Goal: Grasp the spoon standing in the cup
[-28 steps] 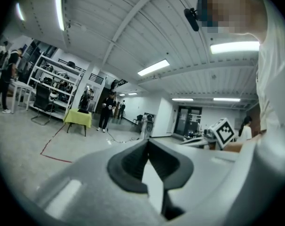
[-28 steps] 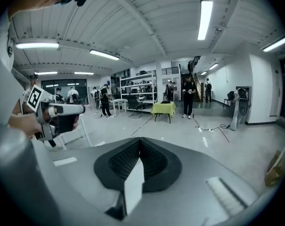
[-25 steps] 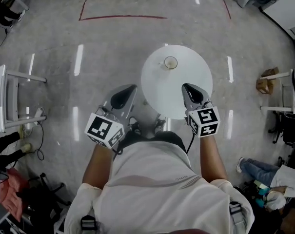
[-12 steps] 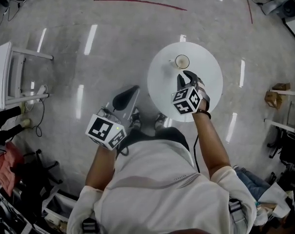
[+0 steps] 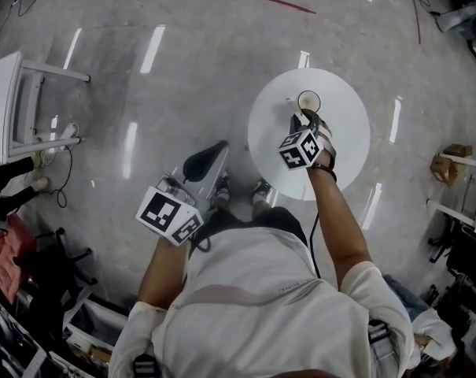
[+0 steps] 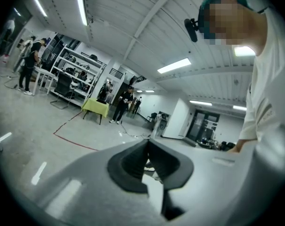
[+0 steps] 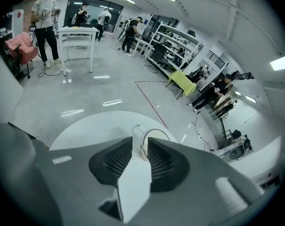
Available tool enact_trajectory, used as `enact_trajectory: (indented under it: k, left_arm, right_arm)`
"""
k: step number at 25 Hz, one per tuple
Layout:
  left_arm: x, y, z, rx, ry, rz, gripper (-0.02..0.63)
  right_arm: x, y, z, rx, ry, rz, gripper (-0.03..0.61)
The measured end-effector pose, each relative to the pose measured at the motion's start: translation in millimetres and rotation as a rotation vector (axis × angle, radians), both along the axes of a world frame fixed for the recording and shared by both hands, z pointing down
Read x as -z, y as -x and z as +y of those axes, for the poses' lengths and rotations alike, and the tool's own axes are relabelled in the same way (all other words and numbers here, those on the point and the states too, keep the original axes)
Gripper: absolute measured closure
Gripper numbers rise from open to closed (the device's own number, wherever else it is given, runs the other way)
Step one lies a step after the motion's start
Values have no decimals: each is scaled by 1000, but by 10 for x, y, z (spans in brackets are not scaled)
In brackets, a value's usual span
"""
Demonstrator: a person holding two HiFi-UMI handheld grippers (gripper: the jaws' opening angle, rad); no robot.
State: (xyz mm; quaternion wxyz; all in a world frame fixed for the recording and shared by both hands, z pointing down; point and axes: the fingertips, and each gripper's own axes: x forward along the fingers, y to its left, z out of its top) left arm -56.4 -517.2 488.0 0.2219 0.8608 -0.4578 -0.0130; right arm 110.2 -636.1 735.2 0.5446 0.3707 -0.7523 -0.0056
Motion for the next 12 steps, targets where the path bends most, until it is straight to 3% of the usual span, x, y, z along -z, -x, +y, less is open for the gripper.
enact_trajectory:
  k: [5, 7, 12]
  left_arm:
    - [-15, 119, -10, -24, -2, 12, 611]
    - [5, 113, -18, -43, -13, 13, 611]
    - [37, 85, -55, -77, -24, 8, 611]
  right_arm:
    - [-115, 35, -62, -40, 5, 14, 508]
    - [-87, 10, -83, -58, -13, 11, 560]
    - [181, -60, -128, -95, -56, -26, 568]
